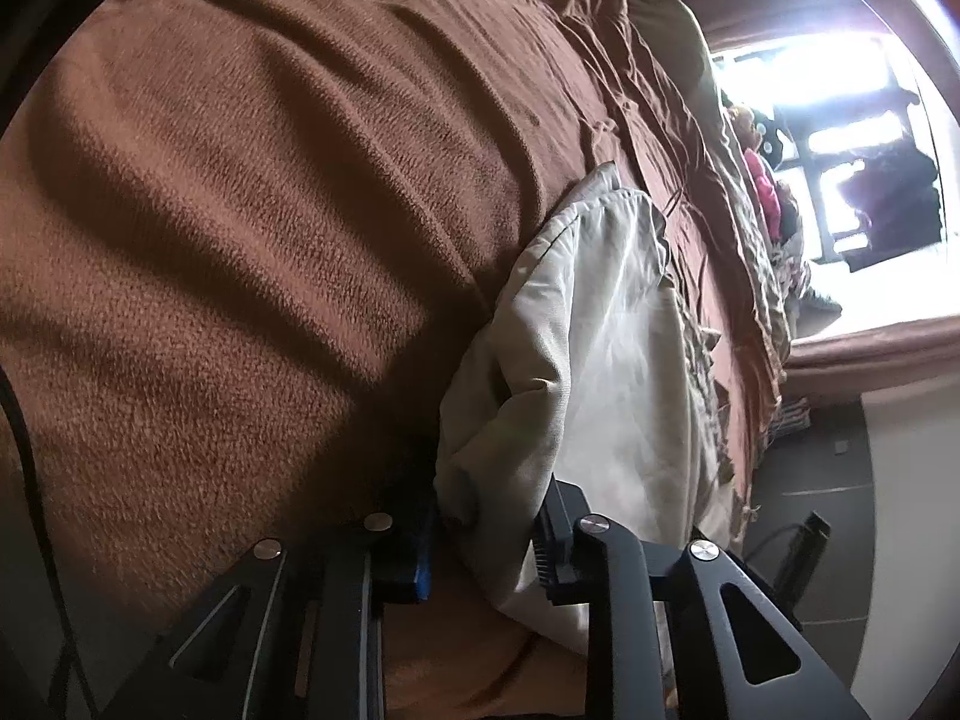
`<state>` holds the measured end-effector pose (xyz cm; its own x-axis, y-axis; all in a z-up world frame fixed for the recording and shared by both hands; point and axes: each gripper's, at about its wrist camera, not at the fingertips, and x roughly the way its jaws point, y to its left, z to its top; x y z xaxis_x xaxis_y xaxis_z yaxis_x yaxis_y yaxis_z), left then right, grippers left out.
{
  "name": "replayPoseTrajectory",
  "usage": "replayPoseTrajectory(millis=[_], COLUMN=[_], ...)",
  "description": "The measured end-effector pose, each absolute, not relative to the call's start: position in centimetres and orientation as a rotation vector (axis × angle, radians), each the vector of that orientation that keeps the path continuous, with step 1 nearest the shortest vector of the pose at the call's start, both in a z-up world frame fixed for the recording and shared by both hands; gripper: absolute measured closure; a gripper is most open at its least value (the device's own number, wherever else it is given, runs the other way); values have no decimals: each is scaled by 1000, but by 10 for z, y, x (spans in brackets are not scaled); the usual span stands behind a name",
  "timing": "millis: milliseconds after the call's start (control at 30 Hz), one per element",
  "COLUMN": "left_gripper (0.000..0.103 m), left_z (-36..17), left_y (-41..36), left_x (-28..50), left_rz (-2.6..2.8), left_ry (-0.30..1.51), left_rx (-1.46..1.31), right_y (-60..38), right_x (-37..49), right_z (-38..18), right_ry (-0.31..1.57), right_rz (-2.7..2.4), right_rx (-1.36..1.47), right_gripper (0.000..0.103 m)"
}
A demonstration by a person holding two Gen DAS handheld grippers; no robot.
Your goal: Fold large clothes
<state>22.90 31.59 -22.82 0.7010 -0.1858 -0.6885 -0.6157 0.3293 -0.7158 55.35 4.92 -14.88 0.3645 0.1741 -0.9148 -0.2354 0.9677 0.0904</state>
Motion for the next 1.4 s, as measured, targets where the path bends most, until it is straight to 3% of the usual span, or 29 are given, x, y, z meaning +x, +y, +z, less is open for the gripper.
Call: replayPoseTrajectory(millis=[233,567,967,1400], left_gripper=[86,89,90,90], left_z=[-208,-125,-45,8], left_y=[312,289,245,145], left_x=[223,242,291,363], left_rz=[282,65,-123,-356], left_ry=[746,618,537,578], left_rx=[-1244,-1151,-1025,-853], right_y=[43,1,-29,-62], right_x=[583,507,419,433], right_z=[-144,-109,-152,-173], right_ry=[1158,1097,1177,1193], right_rz=[285,391,461,500], right_rx=[-5,74,132,258], right_gripper=[91,91,91,91])
